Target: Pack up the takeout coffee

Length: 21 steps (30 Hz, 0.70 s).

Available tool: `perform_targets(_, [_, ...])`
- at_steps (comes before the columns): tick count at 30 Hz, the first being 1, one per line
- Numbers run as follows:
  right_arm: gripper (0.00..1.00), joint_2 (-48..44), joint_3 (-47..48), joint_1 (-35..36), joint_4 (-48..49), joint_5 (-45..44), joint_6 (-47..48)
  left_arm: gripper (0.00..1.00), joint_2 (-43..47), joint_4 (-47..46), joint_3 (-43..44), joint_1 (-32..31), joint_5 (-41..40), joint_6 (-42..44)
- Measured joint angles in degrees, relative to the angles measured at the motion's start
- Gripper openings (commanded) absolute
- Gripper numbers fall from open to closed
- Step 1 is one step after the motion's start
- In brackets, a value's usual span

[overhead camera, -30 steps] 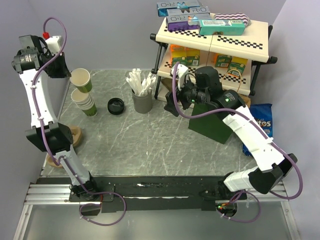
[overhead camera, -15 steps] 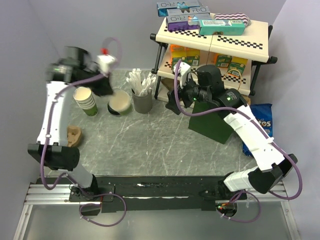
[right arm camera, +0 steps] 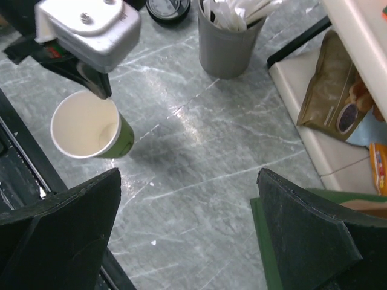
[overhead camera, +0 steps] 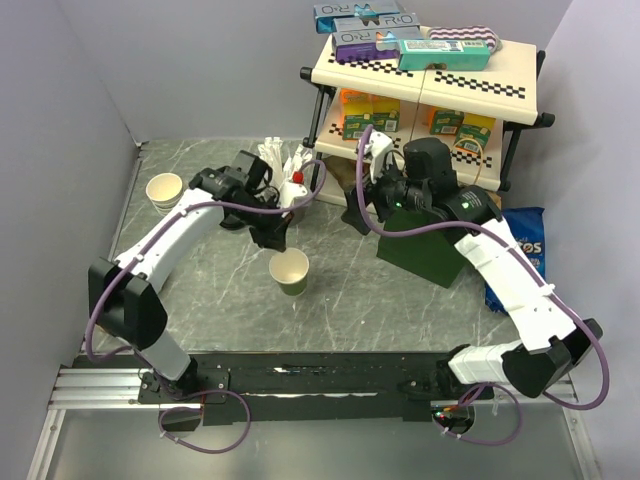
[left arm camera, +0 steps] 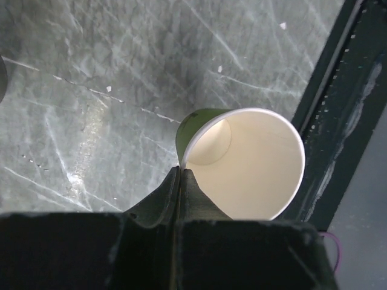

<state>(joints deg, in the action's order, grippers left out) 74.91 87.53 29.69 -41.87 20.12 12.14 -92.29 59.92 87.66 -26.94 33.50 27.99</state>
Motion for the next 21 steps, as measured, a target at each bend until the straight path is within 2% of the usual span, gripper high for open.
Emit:
perform_targets(13, [1.00,-1.07,-1.77,-0.55,-0.35,0.04,-0.59,0.02,-3.61,-13.31,-7.78,-1.29,-3.48,-2.86])
perform_targets(21, [1.00,-1.40,-3.67,-0.76,-0.31,0.11,-0.85,0.17,-3.96,-16.37,-9.77,-2.54,-4.87,-5.29])
